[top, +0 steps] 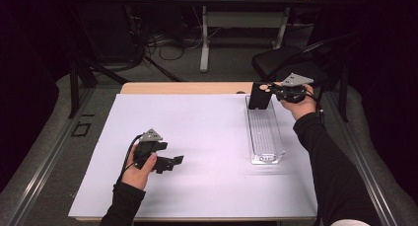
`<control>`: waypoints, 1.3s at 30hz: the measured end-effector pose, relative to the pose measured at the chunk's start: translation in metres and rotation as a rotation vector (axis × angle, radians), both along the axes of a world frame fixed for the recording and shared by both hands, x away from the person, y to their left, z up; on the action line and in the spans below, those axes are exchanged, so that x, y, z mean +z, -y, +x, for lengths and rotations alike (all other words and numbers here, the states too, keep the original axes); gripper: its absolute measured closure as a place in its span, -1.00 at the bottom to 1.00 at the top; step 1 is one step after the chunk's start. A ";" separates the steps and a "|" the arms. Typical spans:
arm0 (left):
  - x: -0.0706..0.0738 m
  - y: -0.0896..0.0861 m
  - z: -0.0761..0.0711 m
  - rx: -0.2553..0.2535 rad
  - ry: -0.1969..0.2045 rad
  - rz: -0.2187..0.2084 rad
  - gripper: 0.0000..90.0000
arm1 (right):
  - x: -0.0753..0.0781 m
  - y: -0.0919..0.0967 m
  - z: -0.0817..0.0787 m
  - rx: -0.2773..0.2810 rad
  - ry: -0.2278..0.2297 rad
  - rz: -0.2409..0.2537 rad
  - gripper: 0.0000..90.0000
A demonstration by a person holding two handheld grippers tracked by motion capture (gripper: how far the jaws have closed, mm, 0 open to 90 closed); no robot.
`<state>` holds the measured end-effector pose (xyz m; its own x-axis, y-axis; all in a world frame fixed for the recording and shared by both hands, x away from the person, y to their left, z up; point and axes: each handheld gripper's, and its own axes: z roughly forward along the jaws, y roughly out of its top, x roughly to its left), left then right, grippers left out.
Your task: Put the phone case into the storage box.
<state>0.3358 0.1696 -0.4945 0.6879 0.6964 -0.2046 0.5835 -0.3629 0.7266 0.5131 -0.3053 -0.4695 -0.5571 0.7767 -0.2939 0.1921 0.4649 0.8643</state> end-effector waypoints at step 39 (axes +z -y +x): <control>-0.004 0.001 0.001 -0.004 -0.012 0.007 -0.64 | -0.009 -0.003 0.014 -0.138 -0.047 0.105 0.49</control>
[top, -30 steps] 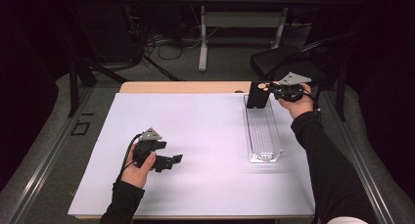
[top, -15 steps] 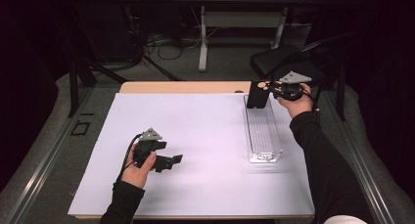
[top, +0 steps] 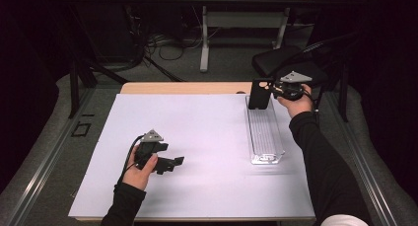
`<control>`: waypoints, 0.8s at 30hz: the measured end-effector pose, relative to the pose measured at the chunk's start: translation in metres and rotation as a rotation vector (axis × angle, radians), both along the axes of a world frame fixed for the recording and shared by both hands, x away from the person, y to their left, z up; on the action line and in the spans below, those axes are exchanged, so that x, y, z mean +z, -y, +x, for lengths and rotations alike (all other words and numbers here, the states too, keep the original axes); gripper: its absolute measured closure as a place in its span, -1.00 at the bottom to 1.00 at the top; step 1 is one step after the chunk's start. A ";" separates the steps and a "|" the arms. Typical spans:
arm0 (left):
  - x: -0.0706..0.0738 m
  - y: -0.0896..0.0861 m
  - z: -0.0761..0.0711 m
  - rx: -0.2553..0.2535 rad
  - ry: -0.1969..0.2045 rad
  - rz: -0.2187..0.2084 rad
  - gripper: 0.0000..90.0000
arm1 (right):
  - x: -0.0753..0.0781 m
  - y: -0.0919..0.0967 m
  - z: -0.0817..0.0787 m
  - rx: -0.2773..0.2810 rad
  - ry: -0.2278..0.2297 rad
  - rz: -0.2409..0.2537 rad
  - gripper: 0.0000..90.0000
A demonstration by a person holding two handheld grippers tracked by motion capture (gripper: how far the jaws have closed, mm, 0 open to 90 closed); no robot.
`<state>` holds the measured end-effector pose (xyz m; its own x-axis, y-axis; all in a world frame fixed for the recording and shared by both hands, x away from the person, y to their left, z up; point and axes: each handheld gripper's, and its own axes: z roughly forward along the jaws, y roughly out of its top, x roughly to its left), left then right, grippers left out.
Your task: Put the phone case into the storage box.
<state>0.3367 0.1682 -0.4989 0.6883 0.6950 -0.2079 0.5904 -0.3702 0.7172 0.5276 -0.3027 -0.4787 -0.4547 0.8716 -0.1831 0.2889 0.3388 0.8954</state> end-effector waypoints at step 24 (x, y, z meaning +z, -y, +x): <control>0.002 -0.003 0.000 0.007 0.007 -0.009 -0.64 | 0.016 -0.008 -0.021 -0.003 -0.107 0.028 0.00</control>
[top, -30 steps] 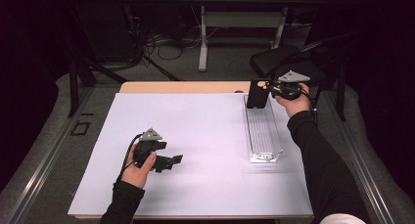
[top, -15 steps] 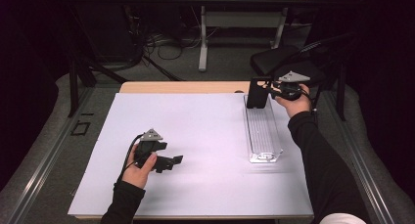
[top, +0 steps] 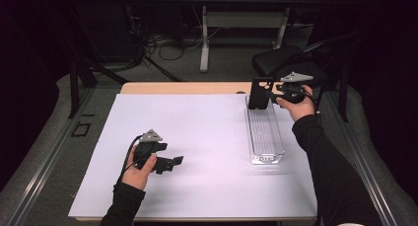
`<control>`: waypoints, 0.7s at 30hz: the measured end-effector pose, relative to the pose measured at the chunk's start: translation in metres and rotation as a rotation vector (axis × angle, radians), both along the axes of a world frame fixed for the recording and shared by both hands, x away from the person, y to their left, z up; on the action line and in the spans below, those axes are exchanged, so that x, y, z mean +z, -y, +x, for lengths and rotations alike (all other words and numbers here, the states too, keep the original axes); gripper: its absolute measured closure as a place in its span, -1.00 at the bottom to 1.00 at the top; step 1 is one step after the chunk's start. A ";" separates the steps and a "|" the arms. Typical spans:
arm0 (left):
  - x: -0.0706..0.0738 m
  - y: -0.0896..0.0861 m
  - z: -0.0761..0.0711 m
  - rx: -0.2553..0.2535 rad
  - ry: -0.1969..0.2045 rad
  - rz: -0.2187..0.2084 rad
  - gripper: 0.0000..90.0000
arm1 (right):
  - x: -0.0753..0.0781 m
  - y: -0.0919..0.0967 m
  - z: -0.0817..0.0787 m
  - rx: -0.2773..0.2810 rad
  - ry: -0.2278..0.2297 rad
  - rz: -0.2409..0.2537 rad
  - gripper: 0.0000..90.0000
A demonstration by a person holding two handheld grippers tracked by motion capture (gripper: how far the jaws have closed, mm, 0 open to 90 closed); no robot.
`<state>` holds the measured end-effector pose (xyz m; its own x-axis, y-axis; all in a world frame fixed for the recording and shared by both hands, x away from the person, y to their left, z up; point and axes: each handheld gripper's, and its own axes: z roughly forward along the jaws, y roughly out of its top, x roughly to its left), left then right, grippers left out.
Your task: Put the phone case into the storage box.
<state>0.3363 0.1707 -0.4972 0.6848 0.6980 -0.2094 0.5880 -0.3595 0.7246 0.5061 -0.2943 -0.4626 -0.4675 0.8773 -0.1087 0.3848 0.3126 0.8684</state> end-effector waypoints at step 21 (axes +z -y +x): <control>0.002 -0.002 0.001 0.013 0.004 -0.010 -0.64 | 0.013 0.002 -0.017 -0.040 -0.037 0.018 -0.68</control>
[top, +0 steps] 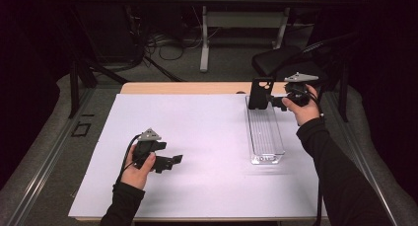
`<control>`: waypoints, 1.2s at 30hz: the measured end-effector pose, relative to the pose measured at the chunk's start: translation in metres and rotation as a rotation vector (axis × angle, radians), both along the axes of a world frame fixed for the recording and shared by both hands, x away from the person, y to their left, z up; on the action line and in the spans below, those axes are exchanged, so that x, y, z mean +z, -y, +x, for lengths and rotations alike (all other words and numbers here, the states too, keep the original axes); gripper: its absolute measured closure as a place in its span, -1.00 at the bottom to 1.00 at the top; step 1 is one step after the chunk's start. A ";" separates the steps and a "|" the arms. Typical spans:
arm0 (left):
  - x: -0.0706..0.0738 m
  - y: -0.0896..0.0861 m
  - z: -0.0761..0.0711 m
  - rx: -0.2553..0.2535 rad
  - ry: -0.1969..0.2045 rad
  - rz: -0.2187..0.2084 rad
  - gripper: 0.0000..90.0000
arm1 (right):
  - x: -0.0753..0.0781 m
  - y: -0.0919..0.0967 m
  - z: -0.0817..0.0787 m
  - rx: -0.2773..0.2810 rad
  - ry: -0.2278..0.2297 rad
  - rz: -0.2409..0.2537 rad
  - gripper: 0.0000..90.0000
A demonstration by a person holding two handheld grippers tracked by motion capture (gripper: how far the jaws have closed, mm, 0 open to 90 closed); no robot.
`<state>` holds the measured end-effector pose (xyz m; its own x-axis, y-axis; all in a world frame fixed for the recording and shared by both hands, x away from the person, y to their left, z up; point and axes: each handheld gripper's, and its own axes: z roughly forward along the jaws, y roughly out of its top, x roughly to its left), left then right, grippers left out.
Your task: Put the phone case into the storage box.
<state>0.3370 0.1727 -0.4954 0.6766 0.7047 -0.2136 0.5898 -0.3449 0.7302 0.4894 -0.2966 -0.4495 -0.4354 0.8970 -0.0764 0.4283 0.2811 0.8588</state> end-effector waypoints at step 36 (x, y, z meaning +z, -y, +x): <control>0.009 -0.013 0.001 0.001 0.019 -0.031 -0.64 | 0.034 -0.018 -0.041 0.019 -0.013 -0.007 -0.72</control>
<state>0.3382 0.1861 -0.4861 0.6799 0.6986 -0.2228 0.5762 -0.3211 0.7516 0.4485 -0.2786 -0.4157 -0.4530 0.8882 -0.0767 0.4344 0.2950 0.8510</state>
